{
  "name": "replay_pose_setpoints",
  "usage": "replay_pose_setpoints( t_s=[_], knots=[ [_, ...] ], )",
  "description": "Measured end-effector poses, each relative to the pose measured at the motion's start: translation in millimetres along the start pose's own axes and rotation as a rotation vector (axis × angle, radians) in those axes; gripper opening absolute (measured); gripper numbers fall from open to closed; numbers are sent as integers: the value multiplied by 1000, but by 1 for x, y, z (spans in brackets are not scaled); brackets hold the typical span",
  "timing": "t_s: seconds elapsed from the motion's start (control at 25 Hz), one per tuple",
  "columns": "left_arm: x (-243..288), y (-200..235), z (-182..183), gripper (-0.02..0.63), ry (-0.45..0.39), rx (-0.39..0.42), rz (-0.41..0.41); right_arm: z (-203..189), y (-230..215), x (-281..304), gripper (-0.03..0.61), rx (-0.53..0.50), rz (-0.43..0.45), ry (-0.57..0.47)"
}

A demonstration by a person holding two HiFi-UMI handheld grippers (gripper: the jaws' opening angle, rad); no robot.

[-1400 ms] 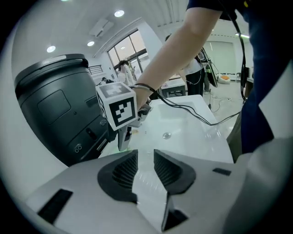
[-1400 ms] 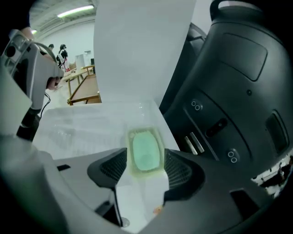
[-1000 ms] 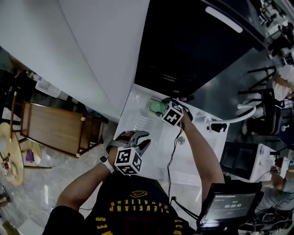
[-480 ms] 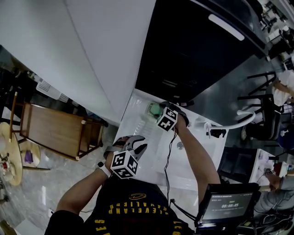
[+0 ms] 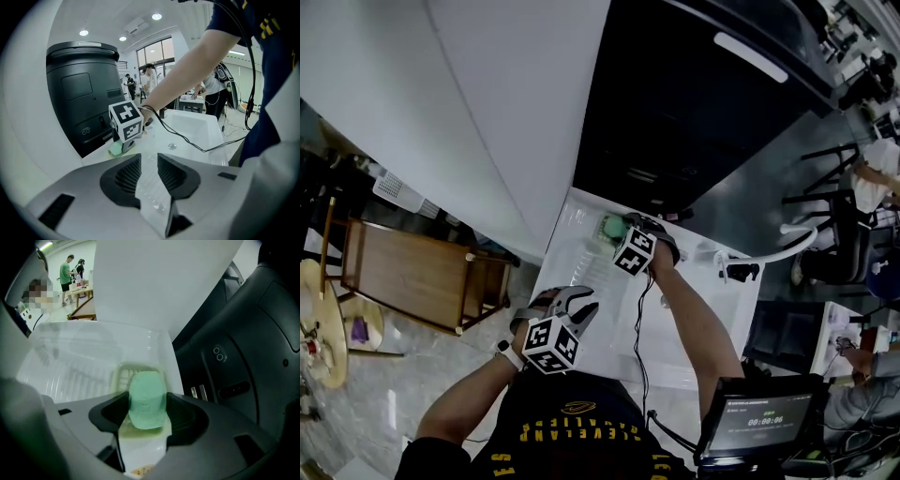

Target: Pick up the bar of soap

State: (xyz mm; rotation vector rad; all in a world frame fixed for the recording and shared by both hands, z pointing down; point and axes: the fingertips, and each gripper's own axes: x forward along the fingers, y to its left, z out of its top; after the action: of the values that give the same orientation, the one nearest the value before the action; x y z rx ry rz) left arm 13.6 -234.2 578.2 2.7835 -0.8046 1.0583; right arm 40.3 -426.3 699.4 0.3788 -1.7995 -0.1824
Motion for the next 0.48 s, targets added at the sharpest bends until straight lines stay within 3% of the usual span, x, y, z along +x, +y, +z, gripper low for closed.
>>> replay_pose_setpoints(
  t_s=[0.28,0.48],
  knots=[
    [-8,2,-1,115,2,-5,16,4,0,8,267,-22,50,85],
    [-14,-3,-1,115,-5,-17,24,3,-1,4,267,29,34,66]
  ],
)
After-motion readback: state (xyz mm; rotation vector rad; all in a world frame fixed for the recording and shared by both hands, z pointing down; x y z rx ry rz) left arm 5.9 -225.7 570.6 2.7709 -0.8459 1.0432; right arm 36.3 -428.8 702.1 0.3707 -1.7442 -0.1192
